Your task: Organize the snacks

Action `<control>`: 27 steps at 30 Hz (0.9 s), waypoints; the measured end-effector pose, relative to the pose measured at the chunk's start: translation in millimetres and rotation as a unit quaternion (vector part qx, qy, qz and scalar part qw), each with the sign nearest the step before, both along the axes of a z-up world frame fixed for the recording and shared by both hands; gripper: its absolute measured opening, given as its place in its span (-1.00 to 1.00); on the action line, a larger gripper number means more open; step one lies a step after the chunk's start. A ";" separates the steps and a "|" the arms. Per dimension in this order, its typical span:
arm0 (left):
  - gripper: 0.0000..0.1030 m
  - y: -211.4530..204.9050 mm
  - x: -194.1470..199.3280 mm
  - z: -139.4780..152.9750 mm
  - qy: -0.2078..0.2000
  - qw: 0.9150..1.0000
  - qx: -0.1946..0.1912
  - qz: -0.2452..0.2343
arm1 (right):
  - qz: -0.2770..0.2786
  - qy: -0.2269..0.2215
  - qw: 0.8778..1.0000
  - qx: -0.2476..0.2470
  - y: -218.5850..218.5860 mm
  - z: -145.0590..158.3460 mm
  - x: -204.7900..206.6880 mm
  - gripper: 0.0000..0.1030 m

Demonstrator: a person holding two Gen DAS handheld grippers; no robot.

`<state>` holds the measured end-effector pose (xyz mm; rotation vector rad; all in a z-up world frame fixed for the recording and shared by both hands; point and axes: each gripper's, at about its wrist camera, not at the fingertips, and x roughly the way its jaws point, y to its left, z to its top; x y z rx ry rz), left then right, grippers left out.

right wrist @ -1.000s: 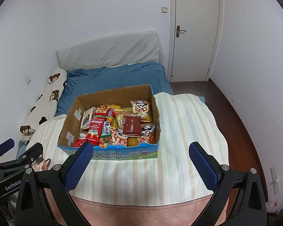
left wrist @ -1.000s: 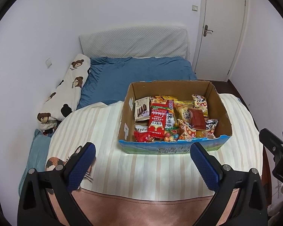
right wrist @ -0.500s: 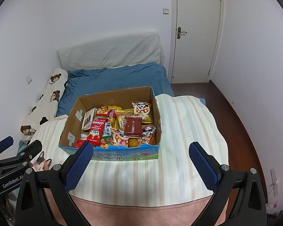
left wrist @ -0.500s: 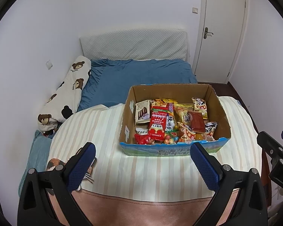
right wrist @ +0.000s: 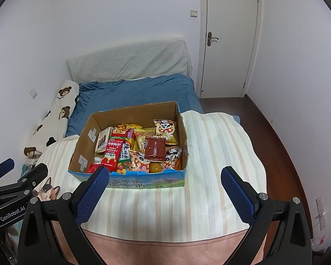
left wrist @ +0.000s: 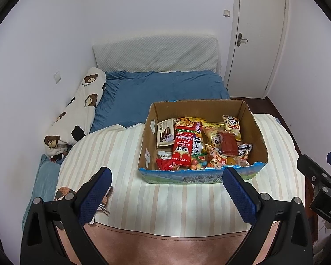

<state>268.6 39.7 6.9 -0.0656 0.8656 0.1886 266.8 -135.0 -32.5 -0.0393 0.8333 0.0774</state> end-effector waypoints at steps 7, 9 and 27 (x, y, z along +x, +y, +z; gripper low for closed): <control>1.00 -0.8 -0.8 2.3 -0.004 1.000 0.002 -0.001 | 0.001 -0.001 1.000 0.000 0.0 0.7 0.0 1.00; 1.00 -1.2 -1.4 3.1 -0.005 1.000 0.003 -0.001 | 0.001 -0.001 1.000 0.000 -0.2 0.6 0.1 1.00; 1.00 -3.9 -0.8 8.3 -0.011 1.000 0.005 -0.005 | 0.000 0.001 1.000 0.002 5.1 4.0 -3.1 1.00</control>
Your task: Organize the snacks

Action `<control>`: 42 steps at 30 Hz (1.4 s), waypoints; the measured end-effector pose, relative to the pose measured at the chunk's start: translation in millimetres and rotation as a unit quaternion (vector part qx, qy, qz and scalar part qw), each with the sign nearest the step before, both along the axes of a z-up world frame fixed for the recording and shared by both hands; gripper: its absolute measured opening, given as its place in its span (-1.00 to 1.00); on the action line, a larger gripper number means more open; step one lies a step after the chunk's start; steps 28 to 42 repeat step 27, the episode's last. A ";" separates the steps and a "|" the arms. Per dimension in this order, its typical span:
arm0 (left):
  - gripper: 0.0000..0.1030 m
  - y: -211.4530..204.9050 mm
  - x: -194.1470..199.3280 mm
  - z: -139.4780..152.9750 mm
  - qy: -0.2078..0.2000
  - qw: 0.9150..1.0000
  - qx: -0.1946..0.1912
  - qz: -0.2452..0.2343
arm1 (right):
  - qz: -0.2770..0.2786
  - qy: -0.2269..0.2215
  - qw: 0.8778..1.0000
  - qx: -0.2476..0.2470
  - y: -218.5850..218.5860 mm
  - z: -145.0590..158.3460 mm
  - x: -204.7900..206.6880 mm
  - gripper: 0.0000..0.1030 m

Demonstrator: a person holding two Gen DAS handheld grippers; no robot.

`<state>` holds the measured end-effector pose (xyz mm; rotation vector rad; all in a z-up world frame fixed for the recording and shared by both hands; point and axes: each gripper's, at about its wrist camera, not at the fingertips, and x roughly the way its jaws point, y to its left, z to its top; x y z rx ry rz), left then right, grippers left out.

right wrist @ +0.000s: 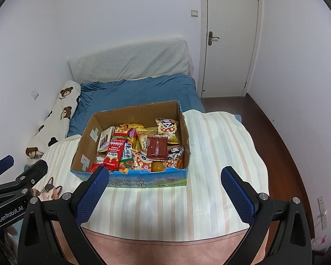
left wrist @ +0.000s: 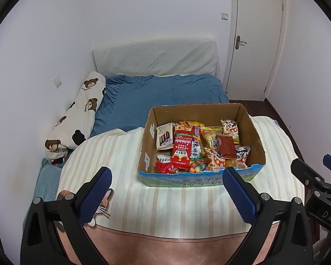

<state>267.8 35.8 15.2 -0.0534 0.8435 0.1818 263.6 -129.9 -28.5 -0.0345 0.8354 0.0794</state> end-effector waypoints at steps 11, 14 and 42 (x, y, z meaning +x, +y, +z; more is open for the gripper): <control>1.00 -0.9 -1.4 2.6 -0.003 1.000 0.001 0.000 | -0.002 -0.004 1.000 0.002 1.3 0.8 -2.4 1.00; 1.00 -0.7 -2.0 2.5 -0.004 1.000 0.001 0.000 | -0.004 -0.006 1.000 0.002 1.2 0.7 -3.1 1.00; 1.00 -2.4 -3.2 7.7 -0.015 1.000 0.006 -0.001 | -0.011 -0.011 1.000 0.004 -2.0 2.0 -8.5 1.00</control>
